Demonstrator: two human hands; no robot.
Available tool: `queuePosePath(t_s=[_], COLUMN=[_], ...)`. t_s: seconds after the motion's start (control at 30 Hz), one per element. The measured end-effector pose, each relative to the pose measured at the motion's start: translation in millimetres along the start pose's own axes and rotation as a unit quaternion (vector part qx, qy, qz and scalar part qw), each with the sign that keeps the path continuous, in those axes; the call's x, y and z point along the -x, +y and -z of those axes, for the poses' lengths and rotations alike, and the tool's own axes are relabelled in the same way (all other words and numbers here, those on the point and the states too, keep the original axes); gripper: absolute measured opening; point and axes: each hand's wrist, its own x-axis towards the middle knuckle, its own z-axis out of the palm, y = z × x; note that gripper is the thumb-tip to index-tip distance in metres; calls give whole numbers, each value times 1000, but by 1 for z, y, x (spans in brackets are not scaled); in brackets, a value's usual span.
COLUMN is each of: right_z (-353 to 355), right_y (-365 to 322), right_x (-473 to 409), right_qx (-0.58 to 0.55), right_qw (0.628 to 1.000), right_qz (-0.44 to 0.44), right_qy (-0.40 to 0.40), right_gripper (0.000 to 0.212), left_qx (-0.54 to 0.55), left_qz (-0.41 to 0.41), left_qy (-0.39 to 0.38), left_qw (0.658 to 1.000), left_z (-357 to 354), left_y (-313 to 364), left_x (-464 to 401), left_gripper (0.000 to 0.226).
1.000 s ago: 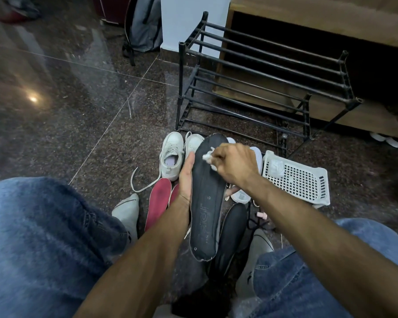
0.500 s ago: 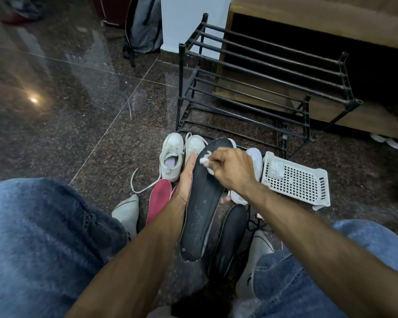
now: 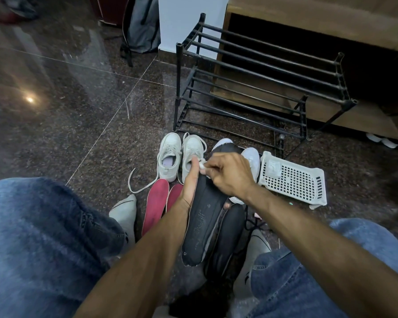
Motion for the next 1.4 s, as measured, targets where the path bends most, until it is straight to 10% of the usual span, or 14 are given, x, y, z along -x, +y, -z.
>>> queuePosePath(t_s=[0.53,0.77,0.87,1.23,1.4], right_z=[9,-6,-2,-30,-36], right_y=[34,14,23,-14,1], right_x=[-1,40,16,58,29], right_qx=[84,121,171,24,-68], right_qw=[983,987,983,996,991], right_qz=[-137,42,-49,68,-108], right_qy=[85,-95,-52,-43,25], right_gripper=[18,20,22,18,15], left_qx=[9,43,49,170,151], left_qz=[58,3,38,-33,-71], left_qy=[-71,56,20,-1,118], left_qw=[996,998,998,985,979], left_z=[9,24,20,29,18], left_y=[2,8,2,24,42], left_x=[0,-10,-5,-7,-22], left_gripper=[68,52,54,74,75])
